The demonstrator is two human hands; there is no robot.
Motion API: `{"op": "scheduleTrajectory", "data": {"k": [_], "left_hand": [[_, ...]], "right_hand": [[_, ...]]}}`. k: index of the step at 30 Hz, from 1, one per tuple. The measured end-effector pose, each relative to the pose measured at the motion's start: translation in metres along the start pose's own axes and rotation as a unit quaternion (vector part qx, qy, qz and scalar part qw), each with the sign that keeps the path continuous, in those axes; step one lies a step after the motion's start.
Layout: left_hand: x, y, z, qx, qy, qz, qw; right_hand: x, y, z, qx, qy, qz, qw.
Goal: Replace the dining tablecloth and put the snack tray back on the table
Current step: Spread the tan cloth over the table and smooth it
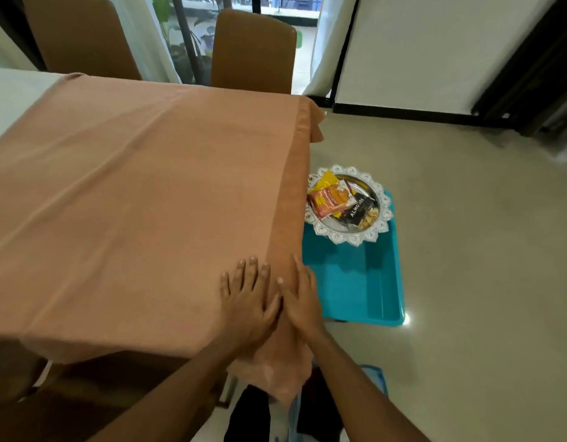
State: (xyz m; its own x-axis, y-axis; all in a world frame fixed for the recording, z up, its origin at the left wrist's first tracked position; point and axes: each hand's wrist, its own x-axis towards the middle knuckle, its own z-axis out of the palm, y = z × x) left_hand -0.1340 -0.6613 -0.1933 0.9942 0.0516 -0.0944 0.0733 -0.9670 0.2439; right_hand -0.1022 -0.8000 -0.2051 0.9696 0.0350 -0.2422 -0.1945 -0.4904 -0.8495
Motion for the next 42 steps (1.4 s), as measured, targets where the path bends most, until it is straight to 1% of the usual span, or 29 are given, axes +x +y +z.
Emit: {"op": "scheduleTrajectory", "data": {"k": [2,4,6,10,13,16,19,21,23,26,31,34,35,38,42], "left_hand": [[-0.022,0.006,0.001,0.005,-0.018,0.021,1.0],[-0.034,0.009,0.002,0.002,-0.034,0.028,0.999],[-0.041,0.012,0.003,0.006,-0.045,0.023,0.999],[-0.05,0.015,0.008,0.01,-0.056,0.014,0.998],[-0.048,0.013,0.008,0.008,-0.058,0.018,0.998],[-0.046,0.014,0.009,0.009,-0.058,0.019,0.998],[-0.048,0.013,0.009,0.007,-0.056,0.015,0.998],[-0.048,0.015,0.01,0.003,-0.048,0.017,0.999],[-0.049,0.016,0.011,0.0,-0.034,0.019,0.999],[-0.051,0.018,0.013,0.013,-0.018,0.012,1.0],[-0.053,0.019,0.013,0.031,-0.003,0.008,0.999],[-0.054,0.021,0.011,0.037,-0.001,0.005,0.999],[-0.054,0.021,0.011,0.042,-0.005,0.004,0.999],[-0.054,0.024,0.009,0.05,-0.008,-0.001,0.999],[-0.055,0.025,0.007,0.054,-0.008,-0.004,0.998]], "right_hand": [[-0.033,0.014,-0.003,0.123,-0.016,0.093,0.988],[-0.055,0.027,-0.003,0.212,-0.034,0.195,0.957],[-0.071,0.04,-0.003,0.268,-0.033,0.235,0.934],[-0.091,0.047,-0.007,0.342,-0.065,0.275,0.896],[-0.096,0.043,-0.011,0.327,-0.087,0.287,0.896],[-0.093,0.042,-0.011,0.308,-0.085,0.277,0.906],[-0.087,0.048,-0.007,0.361,-0.078,0.291,0.883],[-0.084,0.053,-0.008,0.41,-0.069,0.3,0.858],[-0.08,0.059,-0.009,0.437,-0.07,0.319,0.838],[-0.074,0.07,-0.004,0.414,-0.083,0.339,0.841],[-0.061,0.079,0.001,0.423,-0.096,0.356,0.828],[-0.054,0.082,0.006,0.436,-0.082,0.358,0.822],[-0.054,0.084,0.008,0.424,-0.071,0.36,0.828],[-0.054,0.089,0.005,0.334,-0.012,0.354,0.874],[-0.059,0.089,-0.014,0.32,0.025,0.33,0.888]]}}
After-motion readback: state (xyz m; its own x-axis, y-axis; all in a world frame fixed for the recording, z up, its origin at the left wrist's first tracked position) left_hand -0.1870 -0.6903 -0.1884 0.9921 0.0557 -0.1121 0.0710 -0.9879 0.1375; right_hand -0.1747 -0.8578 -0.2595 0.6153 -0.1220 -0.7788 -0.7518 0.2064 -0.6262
